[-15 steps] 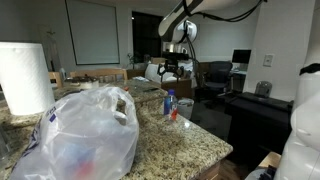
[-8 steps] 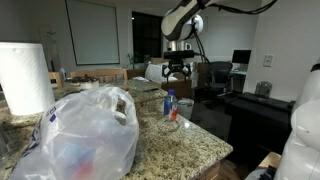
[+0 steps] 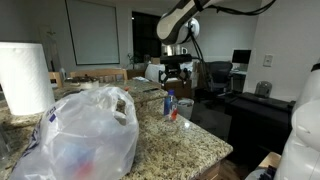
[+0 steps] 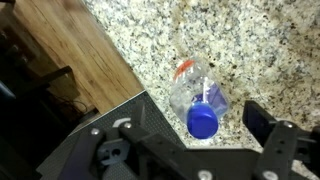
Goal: Put the plastic bottles into the plastic bag
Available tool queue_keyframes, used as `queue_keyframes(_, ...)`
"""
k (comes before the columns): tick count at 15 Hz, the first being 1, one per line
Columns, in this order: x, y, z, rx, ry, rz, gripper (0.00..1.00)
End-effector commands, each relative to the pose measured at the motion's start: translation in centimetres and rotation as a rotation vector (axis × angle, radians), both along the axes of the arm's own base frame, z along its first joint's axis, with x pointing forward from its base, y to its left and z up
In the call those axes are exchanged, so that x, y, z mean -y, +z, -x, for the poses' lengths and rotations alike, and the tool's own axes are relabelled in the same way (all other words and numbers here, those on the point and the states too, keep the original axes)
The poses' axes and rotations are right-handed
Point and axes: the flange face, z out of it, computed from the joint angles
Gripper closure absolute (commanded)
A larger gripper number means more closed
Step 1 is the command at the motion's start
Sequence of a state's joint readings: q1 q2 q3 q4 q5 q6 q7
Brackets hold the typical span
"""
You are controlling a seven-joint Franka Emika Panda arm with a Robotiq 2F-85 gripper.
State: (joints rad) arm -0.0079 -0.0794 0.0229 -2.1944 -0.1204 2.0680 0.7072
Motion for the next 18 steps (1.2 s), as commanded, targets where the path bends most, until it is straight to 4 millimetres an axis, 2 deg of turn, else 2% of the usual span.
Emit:
queue_keyframes(1, -0.5, -1.4, -0.6, -0.009, -0.001, -0.014, 0.04)
queue_keyframes(2, -0.4, -1.6, -0.9, 0.0, -0.001, -0.015, 0.1)
queue_keyframes(3, -0.4, -1.6, -1.4, 0.012, -0.003, -0.016, 0.2)
queue_keyframes(4, -0.3, -1.7, -1.6, 0.017, -0.002, -0.015, 0.23)
queue_keyframes(5, -0.2, -1.6, -1.9, 0.03, -0.003, -0.012, 0.31)
queue_keyframes(6, -0.2, -1.6, -2.2, 0.038, -0.003, -0.013, 0.43)
queue_keyframes(8, 0.1, -1.5, -2.7, 0.05, -0.008, -0.012, 0.58)
queue_keyframes(12, 0.5, -1.6, -3.3, 0.048, -0.014, -0.013, 0.72)
queue_keyframes(13, 0.6, -1.6, -3.4, 0.045, -0.015, -0.016, 0.79)
queue_keyframes(14, 0.7, -1.6, -3.5, 0.042, -0.015, -0.018, 0.78)
queue_keyframes(18, 1.2, -1.2, -3.3, 0.043, -0.019, -0.04, 0.87)
